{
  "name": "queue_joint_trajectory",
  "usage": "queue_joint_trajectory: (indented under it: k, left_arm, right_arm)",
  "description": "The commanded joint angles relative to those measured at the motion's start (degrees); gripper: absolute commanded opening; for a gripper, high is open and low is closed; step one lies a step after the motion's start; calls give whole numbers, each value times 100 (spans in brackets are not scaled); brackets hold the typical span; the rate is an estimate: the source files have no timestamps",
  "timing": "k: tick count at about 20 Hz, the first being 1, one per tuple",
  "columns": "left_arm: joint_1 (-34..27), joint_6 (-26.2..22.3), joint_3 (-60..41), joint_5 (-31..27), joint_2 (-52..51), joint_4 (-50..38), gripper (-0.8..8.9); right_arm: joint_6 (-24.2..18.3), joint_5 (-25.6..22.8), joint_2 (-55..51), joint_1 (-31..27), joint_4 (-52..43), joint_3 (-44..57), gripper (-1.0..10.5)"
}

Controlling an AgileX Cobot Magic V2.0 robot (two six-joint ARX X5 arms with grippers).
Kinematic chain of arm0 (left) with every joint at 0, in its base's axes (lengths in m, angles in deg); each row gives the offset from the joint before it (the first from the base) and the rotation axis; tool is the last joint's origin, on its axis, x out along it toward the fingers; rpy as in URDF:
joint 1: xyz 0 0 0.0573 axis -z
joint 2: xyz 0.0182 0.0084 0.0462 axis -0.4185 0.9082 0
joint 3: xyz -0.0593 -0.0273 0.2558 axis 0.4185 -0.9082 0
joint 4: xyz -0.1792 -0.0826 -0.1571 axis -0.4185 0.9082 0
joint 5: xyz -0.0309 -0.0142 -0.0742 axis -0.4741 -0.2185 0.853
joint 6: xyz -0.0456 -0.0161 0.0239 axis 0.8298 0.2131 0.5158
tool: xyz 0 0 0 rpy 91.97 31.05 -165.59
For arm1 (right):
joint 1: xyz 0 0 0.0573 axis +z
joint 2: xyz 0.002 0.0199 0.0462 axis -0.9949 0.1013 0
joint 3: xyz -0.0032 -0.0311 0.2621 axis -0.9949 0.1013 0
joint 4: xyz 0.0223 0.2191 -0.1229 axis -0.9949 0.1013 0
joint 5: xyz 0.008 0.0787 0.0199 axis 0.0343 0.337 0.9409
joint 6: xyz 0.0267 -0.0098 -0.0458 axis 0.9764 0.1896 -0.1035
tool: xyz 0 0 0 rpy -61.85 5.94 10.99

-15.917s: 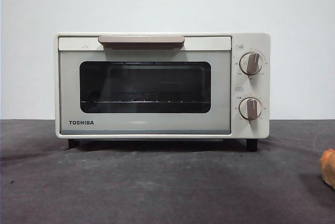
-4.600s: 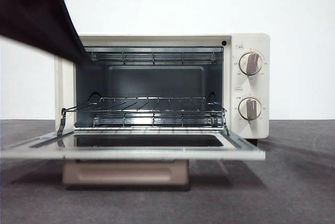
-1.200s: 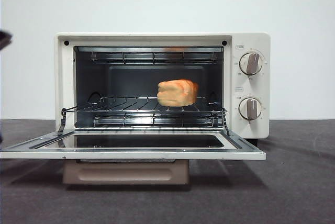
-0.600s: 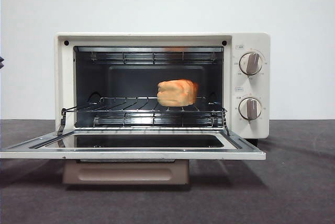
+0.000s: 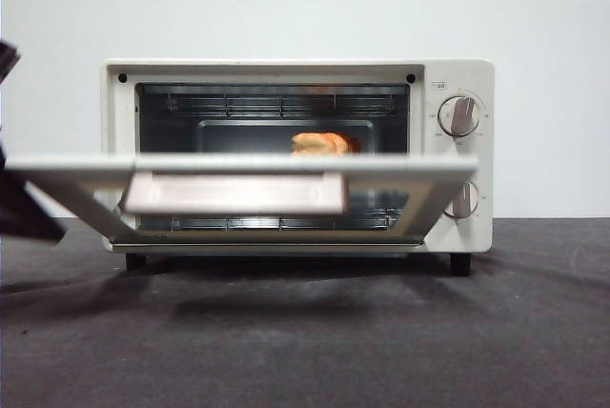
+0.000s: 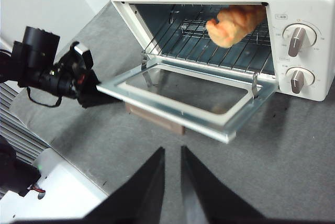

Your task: The left arm flap open the oven, the right arm pick bread and place it into oven, the left arm flap close the oven

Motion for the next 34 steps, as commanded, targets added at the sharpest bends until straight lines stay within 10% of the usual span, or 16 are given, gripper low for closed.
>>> queue_joint_trajectory:
  k: [1,10,18,34]
  left_arm:
    - [-68,750,295,140,42,-741,16]
    - [-85,2511,704,-358,42,-3368,16]
    - [-70,1646,704,1329,-428,-3383,16]
    - [-92,1110,708,1438,-820,-3370,19]
  right_arm:
    - [17,20,17,52,-39,-68,46]
    - [-203,-20,17,52,-39,-68,12]
    - [-293,-157,17,52,-85,-68,13]
    - [-293,-155,17,55,-85,-68,13]
